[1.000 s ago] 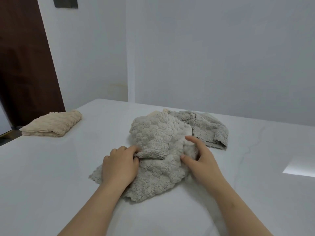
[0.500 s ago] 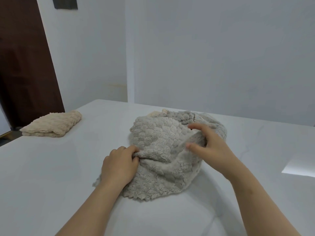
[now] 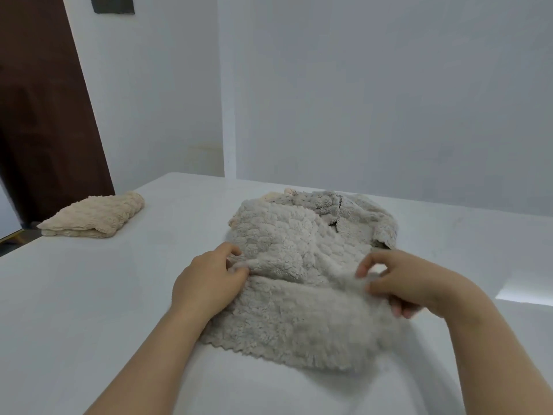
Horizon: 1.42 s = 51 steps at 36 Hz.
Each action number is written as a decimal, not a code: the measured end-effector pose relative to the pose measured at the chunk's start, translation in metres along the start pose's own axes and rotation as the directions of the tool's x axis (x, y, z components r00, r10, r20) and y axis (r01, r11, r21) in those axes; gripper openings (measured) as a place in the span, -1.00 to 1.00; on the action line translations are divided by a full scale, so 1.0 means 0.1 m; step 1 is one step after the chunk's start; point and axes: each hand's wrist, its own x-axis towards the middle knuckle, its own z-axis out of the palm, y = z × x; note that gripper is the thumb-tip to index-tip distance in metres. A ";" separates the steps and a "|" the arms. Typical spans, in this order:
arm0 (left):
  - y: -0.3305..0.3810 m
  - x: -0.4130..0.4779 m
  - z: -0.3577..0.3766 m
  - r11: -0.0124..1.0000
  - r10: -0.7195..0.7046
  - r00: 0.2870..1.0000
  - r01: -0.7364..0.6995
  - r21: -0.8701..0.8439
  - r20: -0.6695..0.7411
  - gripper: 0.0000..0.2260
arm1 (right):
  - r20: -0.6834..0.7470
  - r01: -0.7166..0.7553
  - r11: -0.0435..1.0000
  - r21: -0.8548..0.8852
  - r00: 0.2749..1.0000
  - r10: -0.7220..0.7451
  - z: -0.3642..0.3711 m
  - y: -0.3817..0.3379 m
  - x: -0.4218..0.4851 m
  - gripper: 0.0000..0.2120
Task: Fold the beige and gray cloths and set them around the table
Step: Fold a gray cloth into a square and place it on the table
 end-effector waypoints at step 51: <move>0.37 -0.28 0.12 0.788 0.516 0.849 -0.418 -0.452 0.115 -0.92 | -0.255 0.358 0.843 0.402 0.928 -0.273 0.42 -0.26 0.08 -0.75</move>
